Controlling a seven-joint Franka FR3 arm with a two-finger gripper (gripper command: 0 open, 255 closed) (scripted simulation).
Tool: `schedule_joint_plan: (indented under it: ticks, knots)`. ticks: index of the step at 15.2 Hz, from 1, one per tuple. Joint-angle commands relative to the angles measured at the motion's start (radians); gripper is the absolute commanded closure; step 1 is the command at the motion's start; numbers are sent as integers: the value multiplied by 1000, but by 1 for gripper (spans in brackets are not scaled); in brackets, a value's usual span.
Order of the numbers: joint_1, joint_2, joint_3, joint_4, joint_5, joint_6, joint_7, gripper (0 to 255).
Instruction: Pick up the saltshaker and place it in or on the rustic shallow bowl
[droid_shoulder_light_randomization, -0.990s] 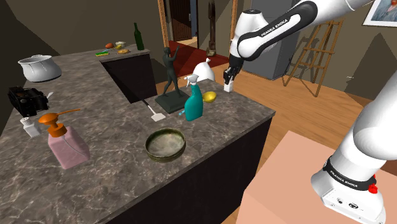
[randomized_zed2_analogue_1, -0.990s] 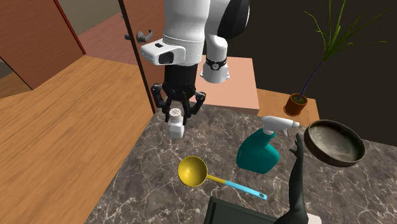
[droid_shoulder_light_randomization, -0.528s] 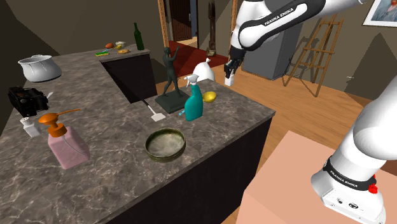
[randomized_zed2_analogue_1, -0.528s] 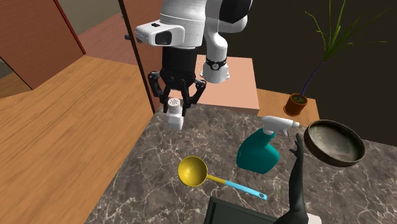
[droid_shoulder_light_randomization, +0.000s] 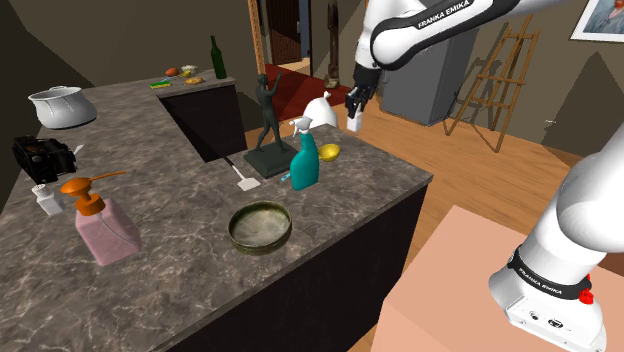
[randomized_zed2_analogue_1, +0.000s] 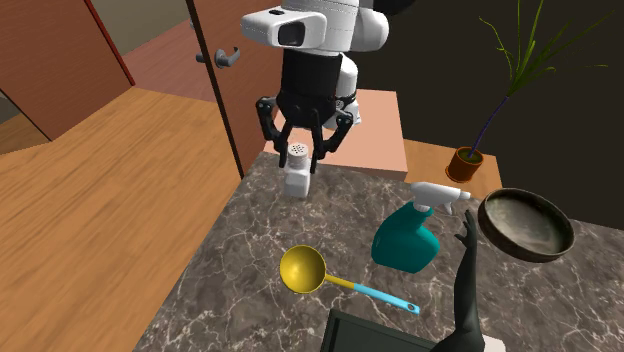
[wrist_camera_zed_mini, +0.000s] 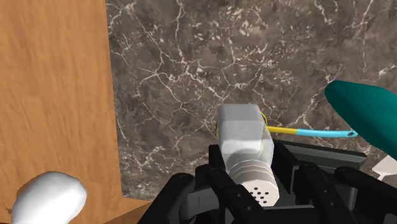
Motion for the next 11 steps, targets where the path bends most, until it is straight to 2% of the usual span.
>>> schedule_joint_plan:
  ticks: [1,11]
  knots:
    - [18,-16,28,-18,-12,-4,54,255]
    - [111,-10,184,16,-62,-70,324,255]
